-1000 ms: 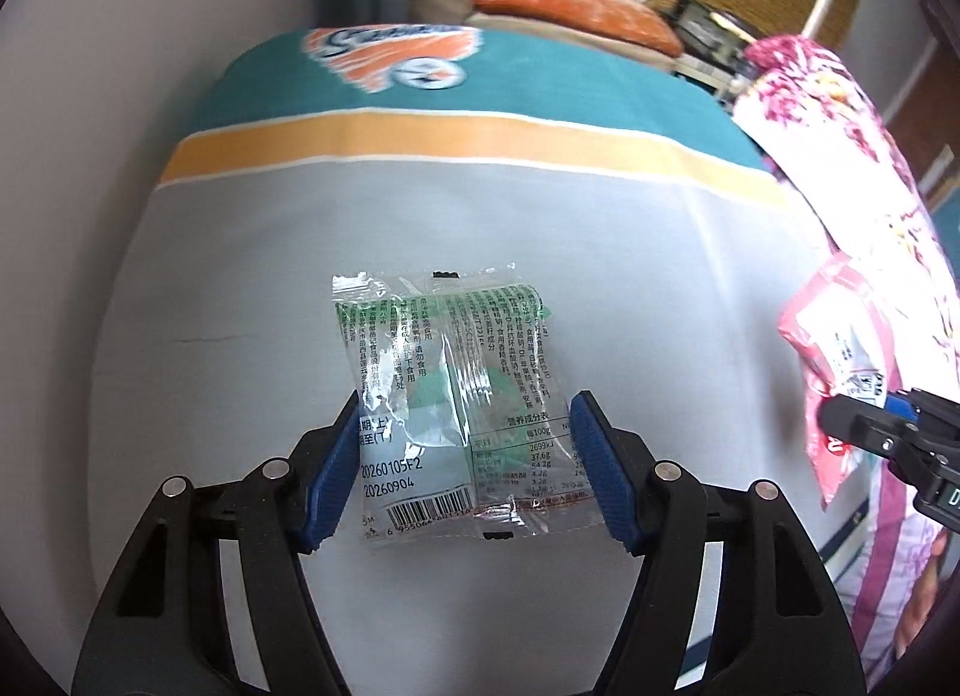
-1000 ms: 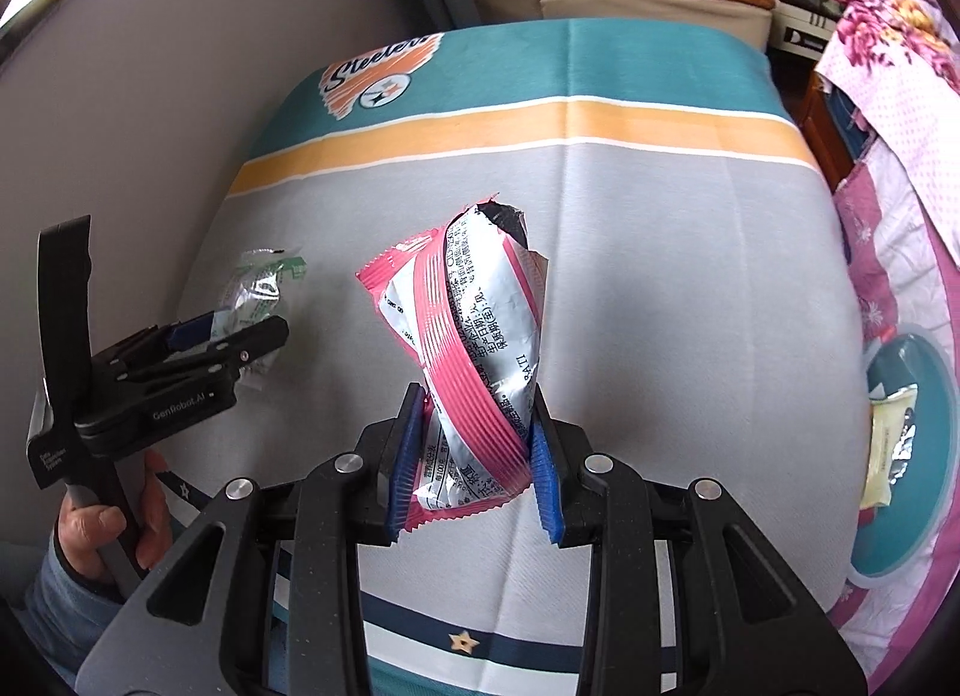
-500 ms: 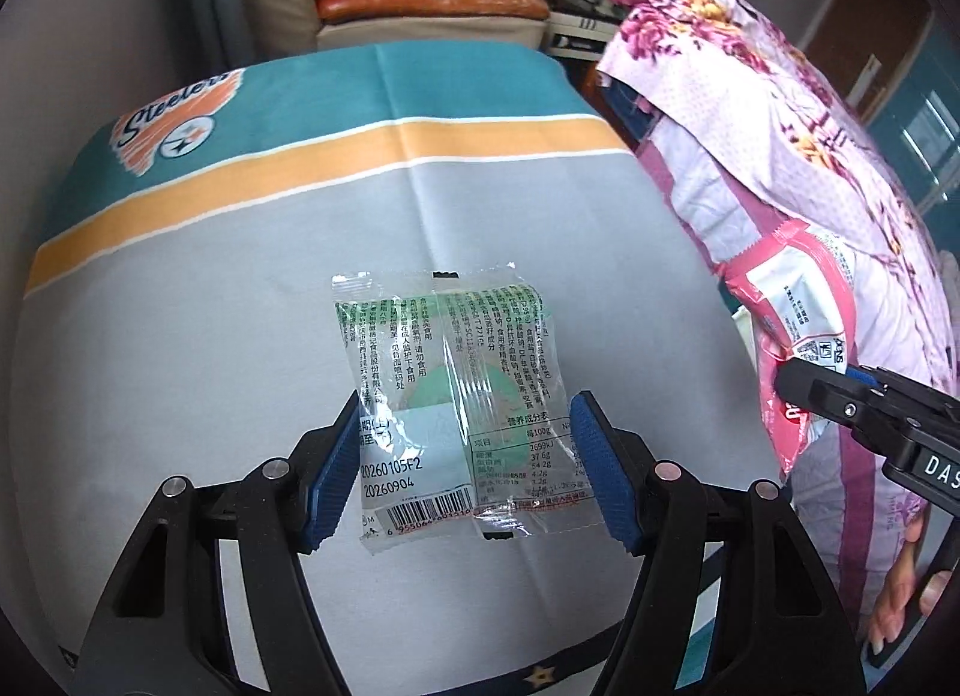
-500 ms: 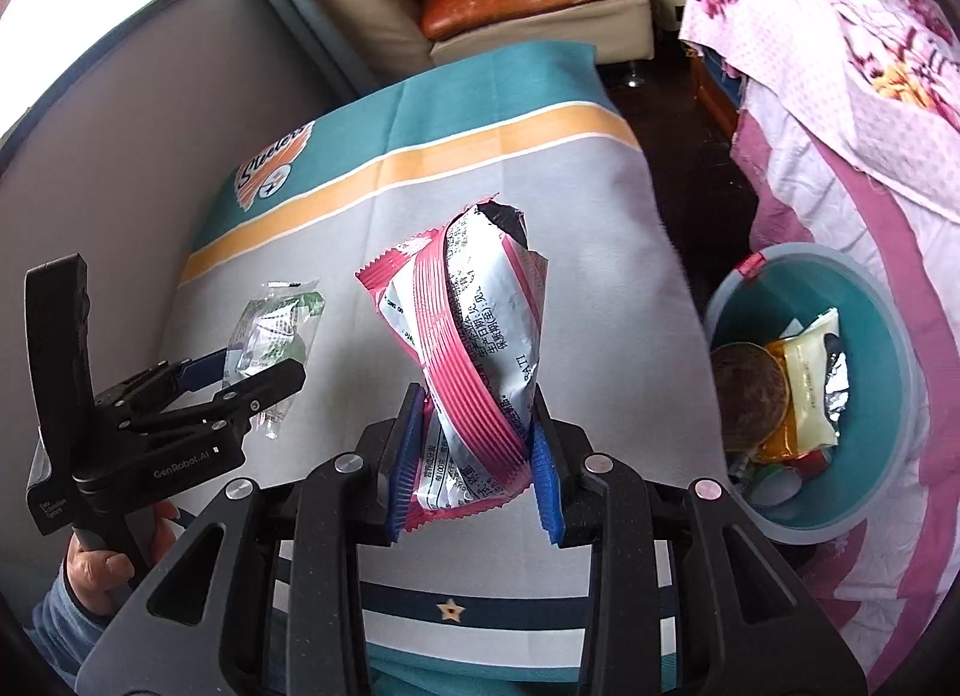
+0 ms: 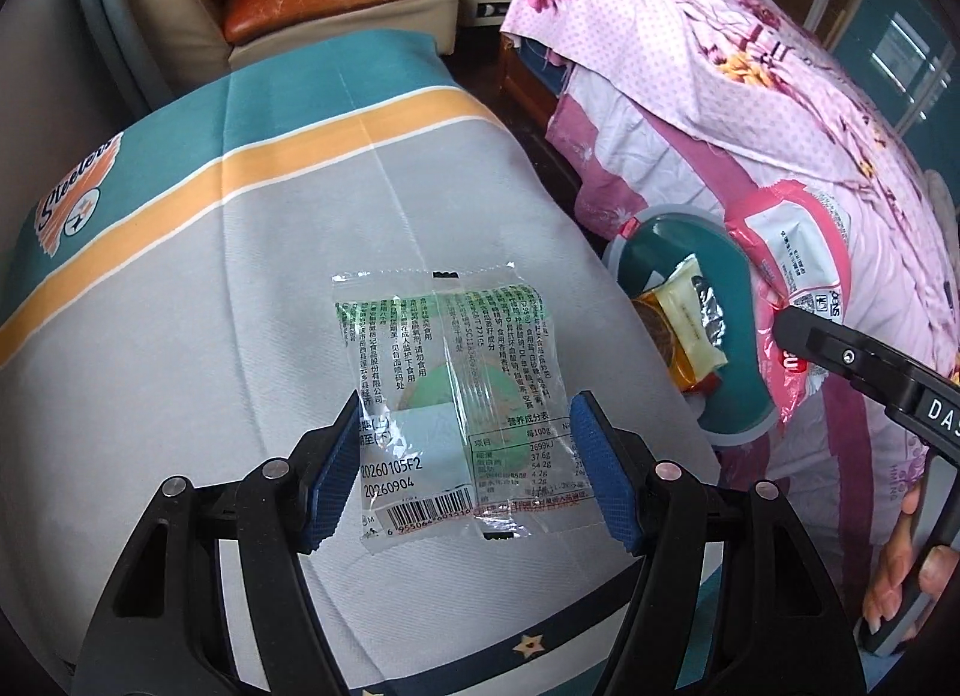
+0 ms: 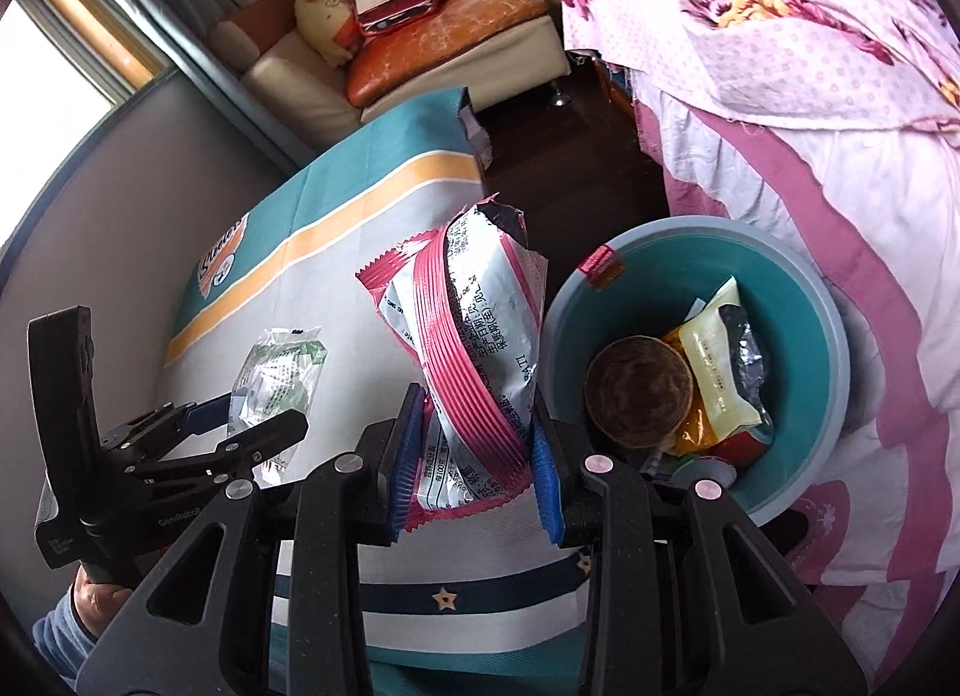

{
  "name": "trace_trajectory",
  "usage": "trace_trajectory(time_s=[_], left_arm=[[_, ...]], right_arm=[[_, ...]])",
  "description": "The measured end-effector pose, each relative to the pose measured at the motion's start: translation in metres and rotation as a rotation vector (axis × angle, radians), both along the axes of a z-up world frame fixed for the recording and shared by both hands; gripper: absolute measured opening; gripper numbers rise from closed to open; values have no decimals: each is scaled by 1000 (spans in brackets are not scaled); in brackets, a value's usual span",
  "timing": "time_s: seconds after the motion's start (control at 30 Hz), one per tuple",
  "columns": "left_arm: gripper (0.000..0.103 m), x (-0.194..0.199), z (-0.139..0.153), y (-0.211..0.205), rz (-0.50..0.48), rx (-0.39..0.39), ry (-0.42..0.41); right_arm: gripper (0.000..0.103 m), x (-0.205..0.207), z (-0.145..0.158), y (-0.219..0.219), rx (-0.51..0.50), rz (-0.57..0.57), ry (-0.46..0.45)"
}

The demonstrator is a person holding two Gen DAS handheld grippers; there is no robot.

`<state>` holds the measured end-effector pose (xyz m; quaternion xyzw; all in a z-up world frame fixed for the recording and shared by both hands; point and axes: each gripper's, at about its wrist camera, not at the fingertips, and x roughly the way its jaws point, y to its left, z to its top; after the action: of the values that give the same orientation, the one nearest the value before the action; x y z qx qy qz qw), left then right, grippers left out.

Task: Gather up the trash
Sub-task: 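Carry both items to the teal bin while the left gripper drops the clear packet in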

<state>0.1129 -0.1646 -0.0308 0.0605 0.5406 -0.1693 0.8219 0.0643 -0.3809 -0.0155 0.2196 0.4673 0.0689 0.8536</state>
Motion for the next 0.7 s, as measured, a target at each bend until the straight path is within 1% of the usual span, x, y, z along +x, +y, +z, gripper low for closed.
trace_trajectory(time_s=[0.17,0.37,0.57,0.7], left_arm=[[69,0,1,-33,-35,9,1],[69,-3,-2,-87,-115,16,1],[69,-3,-10,-131,-179,9,13],[69,1,-14,-150,-205,7,18]], right_arm=[[31,-9,-5,-37,13,-55,-2],[32,-20,-10,-77,4,-118,3],[32,-26,-16,-104,-1,-163,18],[32,-24,-20,-113,-6,-181,28]])
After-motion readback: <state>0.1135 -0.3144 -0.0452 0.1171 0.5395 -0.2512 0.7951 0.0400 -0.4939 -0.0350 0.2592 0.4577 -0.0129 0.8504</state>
